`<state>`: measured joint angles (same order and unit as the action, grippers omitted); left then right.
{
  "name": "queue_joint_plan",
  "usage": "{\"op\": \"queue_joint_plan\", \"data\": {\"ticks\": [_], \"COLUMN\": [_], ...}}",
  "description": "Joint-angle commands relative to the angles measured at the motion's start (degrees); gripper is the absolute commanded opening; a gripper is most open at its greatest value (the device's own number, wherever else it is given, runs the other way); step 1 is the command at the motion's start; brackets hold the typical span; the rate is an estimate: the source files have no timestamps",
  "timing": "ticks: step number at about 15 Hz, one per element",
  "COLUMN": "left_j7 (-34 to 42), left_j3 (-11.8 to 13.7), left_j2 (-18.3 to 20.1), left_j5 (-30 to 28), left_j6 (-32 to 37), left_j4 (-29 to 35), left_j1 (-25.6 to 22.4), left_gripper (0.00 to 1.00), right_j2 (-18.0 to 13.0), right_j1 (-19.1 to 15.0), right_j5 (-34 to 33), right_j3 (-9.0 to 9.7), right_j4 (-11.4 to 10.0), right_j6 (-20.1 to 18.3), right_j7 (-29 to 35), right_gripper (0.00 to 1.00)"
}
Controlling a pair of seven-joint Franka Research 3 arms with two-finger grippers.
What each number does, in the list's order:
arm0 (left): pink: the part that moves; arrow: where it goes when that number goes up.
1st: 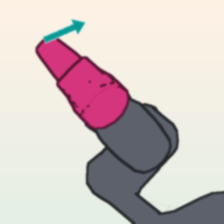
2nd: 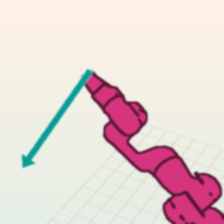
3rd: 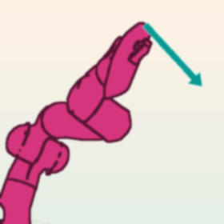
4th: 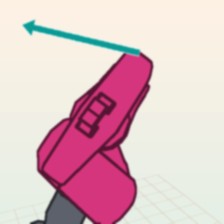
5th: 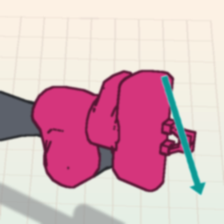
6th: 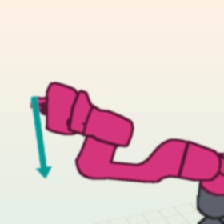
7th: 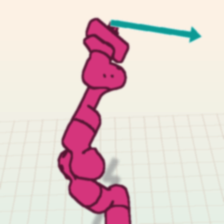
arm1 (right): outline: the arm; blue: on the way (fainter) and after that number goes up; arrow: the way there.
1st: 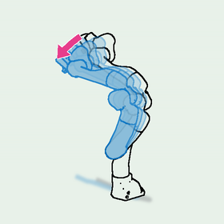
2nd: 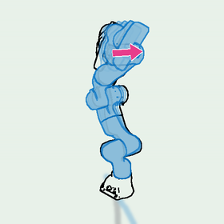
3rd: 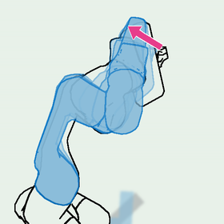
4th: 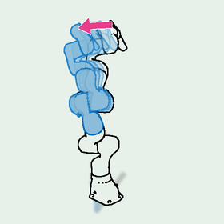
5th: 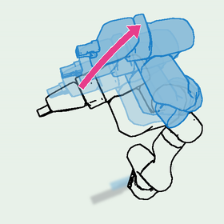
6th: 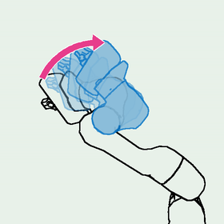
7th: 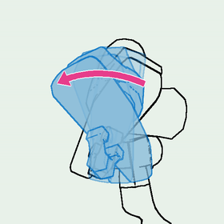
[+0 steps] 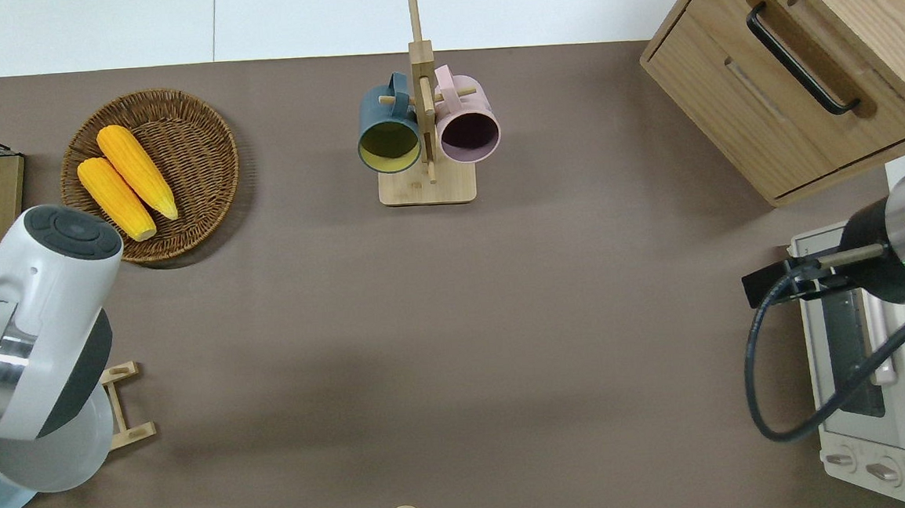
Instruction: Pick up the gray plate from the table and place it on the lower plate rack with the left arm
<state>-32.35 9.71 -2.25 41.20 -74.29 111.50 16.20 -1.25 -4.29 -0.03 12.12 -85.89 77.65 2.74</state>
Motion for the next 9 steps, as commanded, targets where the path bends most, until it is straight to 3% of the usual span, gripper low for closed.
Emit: {"op": "queue_joint_plan", "data": {"ticks": [1,3,4,5,6,7,8,9], "left_j7": [-4.1,-4.4,-4.4,-4.4,-4.1,-4.0,-3.9,-3.8], "left_j3": [0.2,0.2,0.2,0.2,0.2,0.2,0.1,0.1], "left_j2": [-2.2,-3.0,-3.3,-3.6,-3.8,-3.8,-3.7,-3.6], "left_j5": [1.4,1.4,1.4,1.4,1.4,1.3,0.6,-0.1], "left_j6": [0.9,0.7,0.4,0.0,-0.1,-0.4,-0.8,-1.3], "left_j4": [0.6,0.6,0.6,0.6,0.6,0.5,0.2,-0.3], "left_j1": [0.8,0.8,0.8,0.8,0.8,0.8,0.8,0.9], "left_gripper": [0.00,0.00,0.10,0.35,0.70,0.90,1.00,1.00], "right_j2": [-0.2,-0.2,-0.2,-0.2,-0.2,-0.2,-0.2,-0.2], "right_j1": [-1.5,-1.5,-1.5,-1.4,-1.5,-1.5,-1.5,-1.4], "right_j5": [0.2,0.2,0.2,0.2,0.2,0.2,0.2,0.2], "right_j3": [1.15,1.15,1.15,1.15,1.15,1.15,1.15,1.15], "right_j4": [0.4,0.4,0.4,0.4,0.4,0.4,0.4,0.4], "right_j6": [-0.8,-0.8,-0.8,-0.8,-0.8,-0.8,-0.8,-0.8], "right_j7": [0.4,0.4,0.4,0.4,0.4,0.4,0.4,0.4], "right_gripper": [0.987,0.990,0.990,0.987,0.987,0.990,0.990,0.990]}}
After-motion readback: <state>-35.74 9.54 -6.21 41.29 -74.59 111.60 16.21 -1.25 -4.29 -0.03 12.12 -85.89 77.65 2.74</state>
